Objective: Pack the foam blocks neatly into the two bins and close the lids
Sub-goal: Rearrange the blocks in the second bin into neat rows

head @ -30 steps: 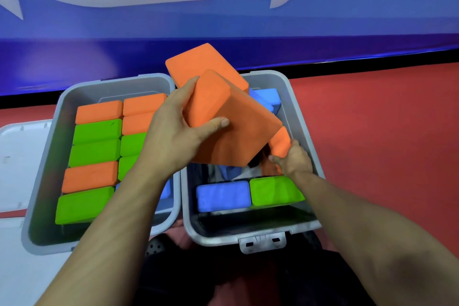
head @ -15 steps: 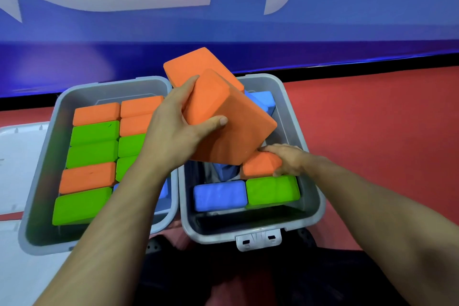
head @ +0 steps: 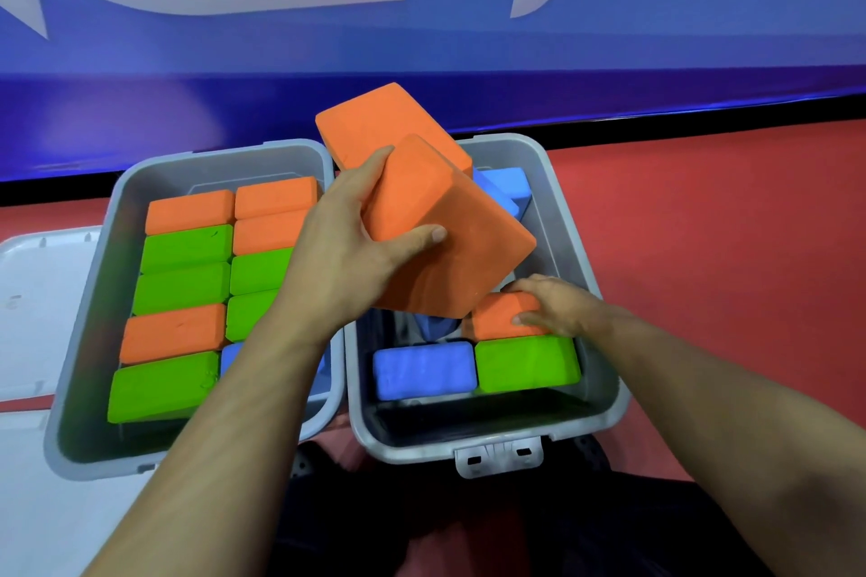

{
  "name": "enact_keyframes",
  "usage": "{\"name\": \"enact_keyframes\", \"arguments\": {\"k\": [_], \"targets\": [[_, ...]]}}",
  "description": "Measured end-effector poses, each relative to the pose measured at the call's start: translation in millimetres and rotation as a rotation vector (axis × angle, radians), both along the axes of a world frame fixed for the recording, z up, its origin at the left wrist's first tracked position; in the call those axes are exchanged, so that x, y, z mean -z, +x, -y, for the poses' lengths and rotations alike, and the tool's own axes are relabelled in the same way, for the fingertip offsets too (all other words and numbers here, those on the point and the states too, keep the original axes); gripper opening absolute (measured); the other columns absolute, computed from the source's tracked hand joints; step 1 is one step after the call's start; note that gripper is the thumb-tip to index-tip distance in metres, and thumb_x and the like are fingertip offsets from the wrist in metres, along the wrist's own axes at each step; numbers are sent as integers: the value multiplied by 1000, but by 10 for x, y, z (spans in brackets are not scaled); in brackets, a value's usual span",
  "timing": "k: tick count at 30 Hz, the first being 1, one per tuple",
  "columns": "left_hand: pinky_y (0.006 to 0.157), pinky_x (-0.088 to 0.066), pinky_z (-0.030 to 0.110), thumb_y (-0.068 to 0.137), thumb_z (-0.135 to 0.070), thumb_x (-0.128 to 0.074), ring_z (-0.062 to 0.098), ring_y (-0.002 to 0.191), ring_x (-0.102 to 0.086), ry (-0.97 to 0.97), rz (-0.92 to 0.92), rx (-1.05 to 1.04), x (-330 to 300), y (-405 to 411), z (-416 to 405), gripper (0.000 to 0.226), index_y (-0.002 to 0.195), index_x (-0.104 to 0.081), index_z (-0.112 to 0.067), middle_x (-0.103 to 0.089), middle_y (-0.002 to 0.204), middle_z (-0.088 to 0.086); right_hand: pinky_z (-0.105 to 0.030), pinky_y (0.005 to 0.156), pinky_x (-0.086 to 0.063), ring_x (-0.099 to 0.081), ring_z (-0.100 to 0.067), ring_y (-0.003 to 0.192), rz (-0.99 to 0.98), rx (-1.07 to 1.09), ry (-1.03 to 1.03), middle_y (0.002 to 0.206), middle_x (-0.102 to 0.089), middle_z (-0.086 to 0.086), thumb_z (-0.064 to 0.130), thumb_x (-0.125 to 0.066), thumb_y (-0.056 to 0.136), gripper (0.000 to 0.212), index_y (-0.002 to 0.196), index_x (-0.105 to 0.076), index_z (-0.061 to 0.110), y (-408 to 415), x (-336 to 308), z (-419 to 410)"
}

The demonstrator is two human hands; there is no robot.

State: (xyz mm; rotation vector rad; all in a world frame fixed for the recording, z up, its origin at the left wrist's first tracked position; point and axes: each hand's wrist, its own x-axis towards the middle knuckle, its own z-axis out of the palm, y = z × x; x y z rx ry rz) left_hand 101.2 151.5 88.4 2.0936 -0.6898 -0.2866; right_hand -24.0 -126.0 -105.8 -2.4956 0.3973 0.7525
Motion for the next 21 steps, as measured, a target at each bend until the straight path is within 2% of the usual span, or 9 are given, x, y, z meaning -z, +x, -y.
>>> {"name": "enact_keyframes", "arguments": {"k": [2,4,7,9,12,14,17,19,21], "targets": [[110,-44,37,75,-56,-84,8,128,-52,5,-2,2,5,1,-4,91,153,-42,-32,-54,143,-13,-32,92,-40,-51,-24,121,-14,-2,-9,121,-49,0,39,-68,92,58,145,-46,34,27,-7,-8],[109,-45,39,73,-61,-81,9,128,-53,14,-7,16,9,3,-4,94,153,-41,-33,-55,141,-12,-37,99,-41,-48,-25,125,-11,9,-48,120,-47,1,42,-65,93,57,146,-44,36,40,7,-44],[110,-44,39,73,-58,-83,8,128,-53,12,-7,39,-6,-20,0,94,153,-41,-32,-55,140,-11,-42,115,-31,-35,-27,140,20,4,-161,147,-40,-5,47,-59,96,58,149,-40,36,35,-7,-81],[110,-43,36,74,-53,-86,8,126,-53,13,-2,48,-21,-30,-3,92,153,-42,-32,-55,139,-11,-43,117,-31,-36,-27,141,72,30,-141,153,-38,-5,47,-61,94,64,151,-37,34,30,-111,-77],[112,-42,36,72,-53,-87,7,129,-51,15,-6,33,-56,-36,-8,95,153,-42,-33,-54,143,-12,-43,110,-41,-50,-26,130,148,127,3,142,-51,-3,39,-70,88,60,142,-50,25,32,-364,-14],[113,-41,36,70,-55,-87,6,130,-50,5,-7,22,-87,-47,-18,97,153,-42,-32,-53,145,-11,-45,106,-45,-58,-24,122,187,181,103,131,-60,-4,40,-75,81,56,132,-57,28,15,-564,44],[111,-40,29,72,-48,-89,4,129,-49,-23,-16,10,-171,-78,-58,95,153,-43,-31,-51,147,-12,-29,102,-46,-59,-14,119,244,241,172,130,-64,2,29,-81,78,63,136,-56,28,-64,-975,-36],[103,-38,22,73,-47,-88,2,125,-49,-25,-2,-24,-246,-76,-108,93,152,-44,-30,-51,145,-15,-14,95,-40,-52,-5,122,295,320,235,132,-60,8,14,-83,81,70,142,-51,23,-147,-1182,-156],[100,-37,20,73,-49,-87,2,123,-51,-44,-20,-89,-295,-55,-183,90,151,-47,-30,-53,142,-15,-7,96,-36,-46,-1,126,353,395,361,129,-54,20,12,-83,81,75,145,-45,25,-233,-1308,-309]]}}
